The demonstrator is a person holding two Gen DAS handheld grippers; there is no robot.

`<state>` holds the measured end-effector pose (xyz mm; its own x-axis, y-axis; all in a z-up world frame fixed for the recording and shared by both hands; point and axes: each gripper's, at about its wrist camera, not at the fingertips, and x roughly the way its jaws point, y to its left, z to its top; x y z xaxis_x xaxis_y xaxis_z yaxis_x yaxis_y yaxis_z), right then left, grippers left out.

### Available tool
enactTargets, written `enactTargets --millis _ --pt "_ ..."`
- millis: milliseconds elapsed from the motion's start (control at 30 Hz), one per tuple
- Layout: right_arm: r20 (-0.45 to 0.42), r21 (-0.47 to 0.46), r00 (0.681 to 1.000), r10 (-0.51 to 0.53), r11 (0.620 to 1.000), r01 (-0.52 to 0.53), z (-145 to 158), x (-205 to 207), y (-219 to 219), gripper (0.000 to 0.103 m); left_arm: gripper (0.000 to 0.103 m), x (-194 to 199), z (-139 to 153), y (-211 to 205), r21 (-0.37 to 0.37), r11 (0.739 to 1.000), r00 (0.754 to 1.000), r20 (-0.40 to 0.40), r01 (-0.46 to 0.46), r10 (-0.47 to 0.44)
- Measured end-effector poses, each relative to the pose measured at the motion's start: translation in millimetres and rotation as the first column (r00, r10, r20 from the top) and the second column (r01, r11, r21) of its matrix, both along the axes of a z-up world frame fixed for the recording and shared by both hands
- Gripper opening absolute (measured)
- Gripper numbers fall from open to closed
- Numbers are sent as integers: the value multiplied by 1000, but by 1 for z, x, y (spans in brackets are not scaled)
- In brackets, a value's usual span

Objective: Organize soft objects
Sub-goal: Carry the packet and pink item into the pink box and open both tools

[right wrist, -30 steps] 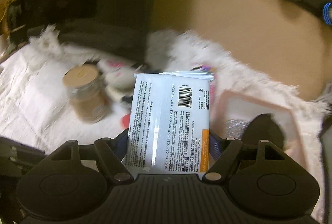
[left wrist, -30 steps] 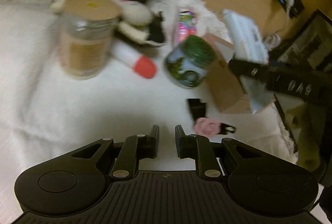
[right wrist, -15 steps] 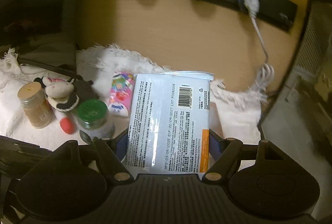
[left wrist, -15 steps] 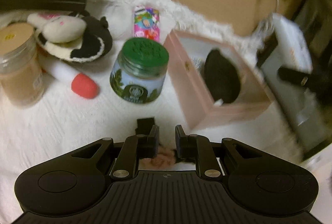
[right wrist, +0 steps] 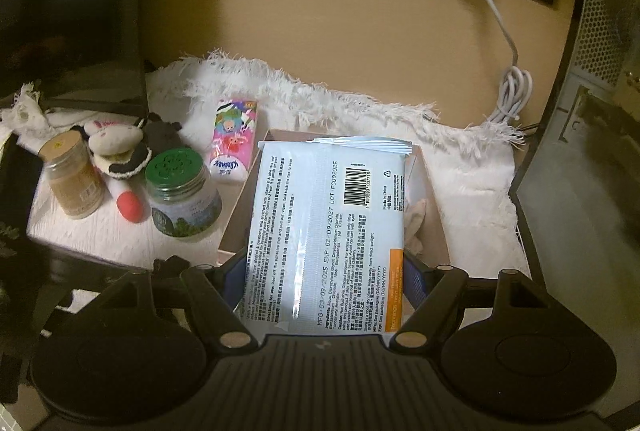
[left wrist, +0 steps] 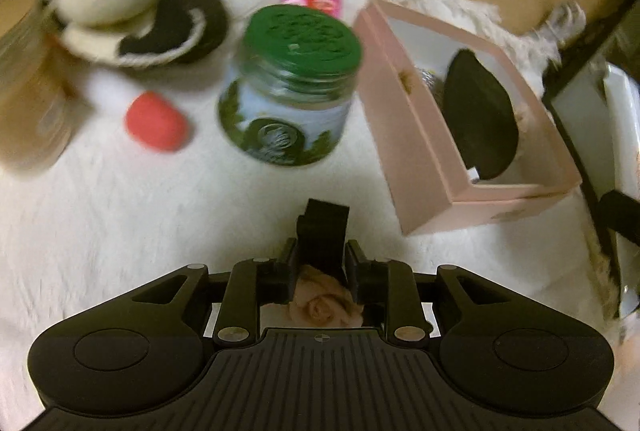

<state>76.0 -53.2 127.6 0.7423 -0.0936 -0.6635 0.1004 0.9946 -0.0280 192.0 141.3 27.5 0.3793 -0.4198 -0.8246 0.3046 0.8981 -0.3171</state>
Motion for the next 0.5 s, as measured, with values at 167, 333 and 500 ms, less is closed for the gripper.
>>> enactTargets --millis 167,333,500 --pt "29 -47 1000 3 999 -2 8 -2 3 75 28 -1 1 -17 80 994 997 19 77 -79" --pt "44 -67 999 15 998 -12 14 0 6 75 26 -10 2 -20 119 982 987 42 149 -155" --pt "49 -89 998 37 995 -32 19 4 14 75 23 -19 0 -9 87 983 983 69 165 -171"
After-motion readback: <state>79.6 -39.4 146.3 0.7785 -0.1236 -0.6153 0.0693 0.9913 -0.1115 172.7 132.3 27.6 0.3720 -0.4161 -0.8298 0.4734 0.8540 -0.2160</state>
